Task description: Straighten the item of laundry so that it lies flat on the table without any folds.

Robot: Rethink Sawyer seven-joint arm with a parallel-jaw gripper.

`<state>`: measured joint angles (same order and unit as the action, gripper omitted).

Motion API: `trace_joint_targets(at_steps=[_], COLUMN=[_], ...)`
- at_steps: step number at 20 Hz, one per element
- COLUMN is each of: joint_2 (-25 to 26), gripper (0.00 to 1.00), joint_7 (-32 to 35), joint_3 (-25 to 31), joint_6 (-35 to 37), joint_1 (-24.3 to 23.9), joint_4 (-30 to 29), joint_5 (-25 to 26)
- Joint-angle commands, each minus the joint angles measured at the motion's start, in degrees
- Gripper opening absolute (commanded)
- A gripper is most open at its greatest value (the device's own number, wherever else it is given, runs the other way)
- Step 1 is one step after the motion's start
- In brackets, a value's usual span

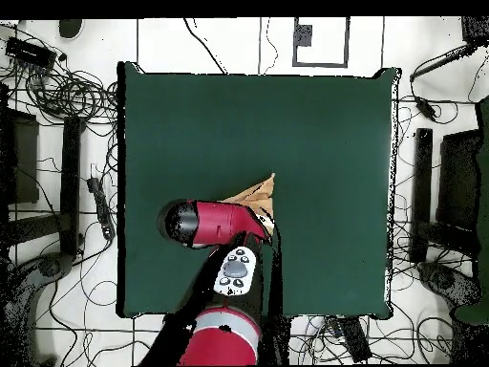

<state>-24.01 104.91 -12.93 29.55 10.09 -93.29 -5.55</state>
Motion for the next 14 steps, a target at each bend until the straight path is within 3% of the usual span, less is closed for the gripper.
trace_joint_targets(at_steps=[1,6,14], joint_2=[-4.4,-2.8,5.8], gripper=[1.0,1.0,1.0], joint_7=[-1.4,-1.1,-1.9], joint_3=[10.1,11.5,13.5], joint_6=[1.9,-0.5,-1.9], joint_1=[-8.3,-9.6,-11.2], joint_4=[-6.0,-5.9,2.6], joint_5=[0.8,2.9,7.3])
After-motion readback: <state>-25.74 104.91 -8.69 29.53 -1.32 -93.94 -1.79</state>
